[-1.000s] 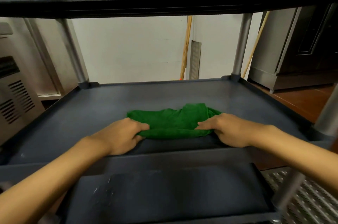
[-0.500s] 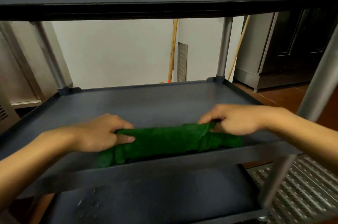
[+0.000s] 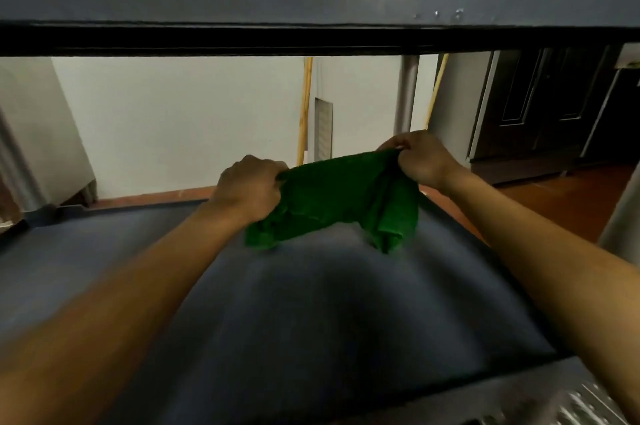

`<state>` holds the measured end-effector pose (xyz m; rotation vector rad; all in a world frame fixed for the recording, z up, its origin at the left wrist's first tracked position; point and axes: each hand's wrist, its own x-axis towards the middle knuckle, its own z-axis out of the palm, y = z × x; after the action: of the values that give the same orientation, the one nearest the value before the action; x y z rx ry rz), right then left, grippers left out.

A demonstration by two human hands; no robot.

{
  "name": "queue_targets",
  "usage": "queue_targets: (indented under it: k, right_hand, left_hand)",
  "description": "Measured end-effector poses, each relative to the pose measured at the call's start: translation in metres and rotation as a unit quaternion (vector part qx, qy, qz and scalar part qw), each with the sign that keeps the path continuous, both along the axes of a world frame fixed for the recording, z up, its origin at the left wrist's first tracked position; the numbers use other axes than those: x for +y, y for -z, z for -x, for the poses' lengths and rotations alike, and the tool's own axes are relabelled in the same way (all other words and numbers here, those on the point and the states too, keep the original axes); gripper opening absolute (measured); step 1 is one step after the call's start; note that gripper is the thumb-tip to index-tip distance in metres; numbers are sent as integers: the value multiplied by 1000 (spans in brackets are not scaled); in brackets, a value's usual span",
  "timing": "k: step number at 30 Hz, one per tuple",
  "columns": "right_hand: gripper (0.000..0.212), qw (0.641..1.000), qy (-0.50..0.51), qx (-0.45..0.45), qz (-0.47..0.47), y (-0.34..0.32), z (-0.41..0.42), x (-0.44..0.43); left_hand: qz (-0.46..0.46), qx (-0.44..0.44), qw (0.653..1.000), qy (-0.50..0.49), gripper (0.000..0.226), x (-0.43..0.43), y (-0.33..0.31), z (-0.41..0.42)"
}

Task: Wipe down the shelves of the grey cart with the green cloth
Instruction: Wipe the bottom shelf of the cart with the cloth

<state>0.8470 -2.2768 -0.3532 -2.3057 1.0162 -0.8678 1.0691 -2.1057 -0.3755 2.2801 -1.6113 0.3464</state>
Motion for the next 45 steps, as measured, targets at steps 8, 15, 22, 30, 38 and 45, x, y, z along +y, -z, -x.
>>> queue_targets:
  k: [8,15,22,30,38,45]
  right_hand:
    - [48,979,123,-147,75,30,-11,-67]
    - [65,967,24,247,-57,120,28,-78]
    - [63,968,6,245,-54,113,38,-59]
    - [67,960,5,280,-12,111,64,-9]
    - [68,940,-6,336,59,115,87,50]
    - [76,927,-45,358,106,116,117,104]
  left_hand:
    - [123,-101,987,18,32,-111,14,16]
    - [-129,-96,986,46,51,-119,109,32]
    - [-145,-18,988,46,48,-85,100,38]
    - [-161,8,986,39,29,-35,96,61]
    - [-141,-9,989,51,39,18,104,67]
    - [-120,2,986,115,47,79,105,67]
